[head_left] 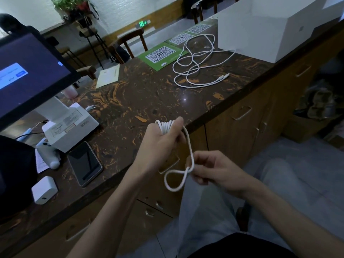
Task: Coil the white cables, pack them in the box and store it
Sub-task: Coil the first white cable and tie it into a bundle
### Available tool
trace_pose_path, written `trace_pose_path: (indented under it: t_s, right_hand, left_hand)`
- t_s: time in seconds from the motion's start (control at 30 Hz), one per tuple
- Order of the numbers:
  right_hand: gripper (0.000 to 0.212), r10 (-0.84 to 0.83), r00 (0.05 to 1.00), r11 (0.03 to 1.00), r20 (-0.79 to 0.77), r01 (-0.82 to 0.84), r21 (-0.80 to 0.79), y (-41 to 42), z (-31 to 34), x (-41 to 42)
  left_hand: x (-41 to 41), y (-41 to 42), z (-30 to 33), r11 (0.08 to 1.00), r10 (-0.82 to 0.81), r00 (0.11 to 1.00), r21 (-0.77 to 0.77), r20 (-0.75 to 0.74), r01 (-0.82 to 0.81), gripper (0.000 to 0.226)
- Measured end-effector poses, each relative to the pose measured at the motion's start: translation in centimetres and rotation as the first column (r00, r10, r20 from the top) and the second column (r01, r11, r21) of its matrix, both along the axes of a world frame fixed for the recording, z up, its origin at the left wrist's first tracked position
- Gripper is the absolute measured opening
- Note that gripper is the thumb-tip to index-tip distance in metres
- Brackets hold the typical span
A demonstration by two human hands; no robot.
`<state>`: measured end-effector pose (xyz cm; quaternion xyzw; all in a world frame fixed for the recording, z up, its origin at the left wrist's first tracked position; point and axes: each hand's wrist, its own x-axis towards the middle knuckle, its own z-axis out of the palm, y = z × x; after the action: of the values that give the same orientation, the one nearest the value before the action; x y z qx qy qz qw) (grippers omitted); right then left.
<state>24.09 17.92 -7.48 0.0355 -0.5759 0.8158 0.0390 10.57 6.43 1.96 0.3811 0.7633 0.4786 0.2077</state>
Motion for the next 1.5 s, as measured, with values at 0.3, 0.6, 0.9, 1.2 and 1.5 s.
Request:
trace_pose_path:
  t_s: [0.3,0.6,0.9,1.2,1.5]
  right_hand:
    - [0.013,0.18,0.972,0.572,-0.153,-0.23,-0.787,-3.3,1.4,-1.1]
    - [0.021,-0.589,0.805,0.339,0.072,0.166,0.926,-1.8,5.6,2.2]
    - [0.031,-0.712,0.701,0.308,-0.043,0.366,0.878,1.9,3.9,1.0]
    - [0.028,-0.674,0.734,0.452,0.087,0.316,0.834,0.6,2.7,0.6]
    - [0.035,-0.601,0.792,0.556,0.101,0.325,0.765,1.3,3.1,1.0]
  left_hand:
    - [2.1,2.1,-3.6,0.965,0.019,0.769,0.19,0.638,-0.182,0.026]
    - [1.4,1.4,-4.7,0.873,-0.089,0.758,-0.416,-0.646,-0.252,0.033]
    - [3.7,0.5,-3.4,0.994,0.015,0.96,0.101,0.281,-0.045,0.027]
    - [3.2,1.4,-4.0,0.973,-0.124,0.981,-0.175,0.147,0.149,0.029]
    - [2.6,1.6,-4.8,0.935,-0.143,0.972,-0.296,0.186,0.194,0.027]
